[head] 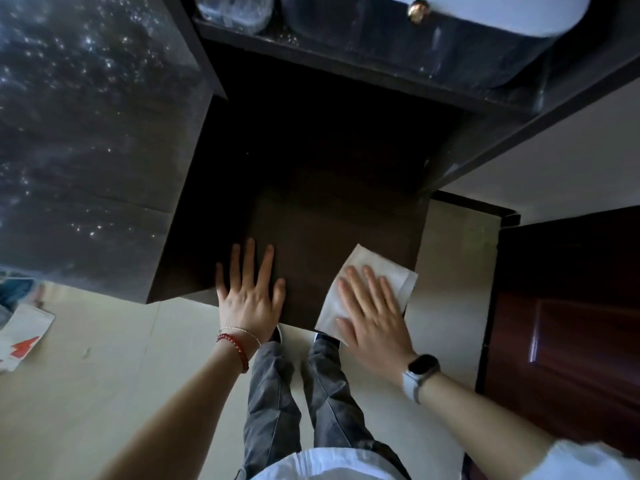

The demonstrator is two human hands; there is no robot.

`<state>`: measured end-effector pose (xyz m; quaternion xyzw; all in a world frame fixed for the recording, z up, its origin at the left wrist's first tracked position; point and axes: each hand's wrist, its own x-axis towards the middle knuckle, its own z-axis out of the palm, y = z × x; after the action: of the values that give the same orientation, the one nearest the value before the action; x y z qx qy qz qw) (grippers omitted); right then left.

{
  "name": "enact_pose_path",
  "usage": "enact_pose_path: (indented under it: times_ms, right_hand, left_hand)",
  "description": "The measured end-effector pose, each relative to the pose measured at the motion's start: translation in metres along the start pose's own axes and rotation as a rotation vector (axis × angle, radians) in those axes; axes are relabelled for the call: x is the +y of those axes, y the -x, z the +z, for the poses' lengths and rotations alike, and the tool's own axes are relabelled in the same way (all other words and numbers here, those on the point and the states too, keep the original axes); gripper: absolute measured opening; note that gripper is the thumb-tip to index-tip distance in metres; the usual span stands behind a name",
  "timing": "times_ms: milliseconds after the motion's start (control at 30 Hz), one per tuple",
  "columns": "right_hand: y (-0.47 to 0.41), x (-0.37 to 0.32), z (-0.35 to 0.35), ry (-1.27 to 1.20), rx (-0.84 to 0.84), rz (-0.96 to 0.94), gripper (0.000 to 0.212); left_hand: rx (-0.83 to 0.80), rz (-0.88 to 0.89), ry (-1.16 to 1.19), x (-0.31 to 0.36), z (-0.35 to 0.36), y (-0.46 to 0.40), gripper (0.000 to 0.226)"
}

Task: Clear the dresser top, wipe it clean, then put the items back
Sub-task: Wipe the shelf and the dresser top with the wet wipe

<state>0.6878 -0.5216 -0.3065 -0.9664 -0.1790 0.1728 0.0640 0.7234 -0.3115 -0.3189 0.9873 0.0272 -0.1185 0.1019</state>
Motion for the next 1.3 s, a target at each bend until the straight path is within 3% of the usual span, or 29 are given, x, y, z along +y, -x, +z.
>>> enact_pose_path:
  times_ms: [200,333,633,800,867,933,1067,1133,1200,1300]
  right_hand:
    - [-0.063,0.054,-0.034,-0.209,0.098,0.524,0.061]
    - [-0.086,0.055,-0.043,-0.324,0.173,0.637,0.059]
    - [0.030,-0.021,0.021,-0.154,0.117,0.269,0.054]
    - [0.004,-0.029,0.013,-0.214,0.151,0.356,0.053]
    - [-0.019,-0.040,0.005,-0.252,0.143,0.296,0.053]
    - [-0.044,-0.050,-0.002,-0.272,0.107,0.174,0.055]
    - [-0.049,-0.090,-0.018,-0.493,0.002,-0.032,0.048]
    - [-0.035,-0.107,-0.039,-0.677,-0.001,0.021,0.043]
    - [-0.025,-0.124,-0.067,-0.882,-0.001,0.197,0.040]
    - [-0.025,-0.157,-0.115,-1.040,0.173,0.366,0.040]
  left_hand:
    - [0.018,0.016,-0.041,0.000,0.001,0.000,0.059]
    - [-0.017,-0.024,0.002,0.004,-0.001,0.001,0.062]
    - [-0.073,-0.027,0.013,0.008,-0.007,0.002,0.064]
    - [-0.186,-0.009,0.007,0.007,-0.022,-0.001,0.065]
    - [-0.227,-0.012,0.015,0.009,-0.036,-0.006,0.060]
    - [-0.197,0.021,0.091,0.012,-0.056,-0.007,0.054]
    - [0.011,0.205,0.308,0.006,-0.102,0.011,0.041]
    - [0.056,0.258,0.364,-0.001,-0.128,0.026,0.039]
    - [0.126,0.264,0.419,-0.018,-0.146,0.041,0.037]
    - [0.200,0.232,0.510,-0.056,-0.173,0.055,0.035]
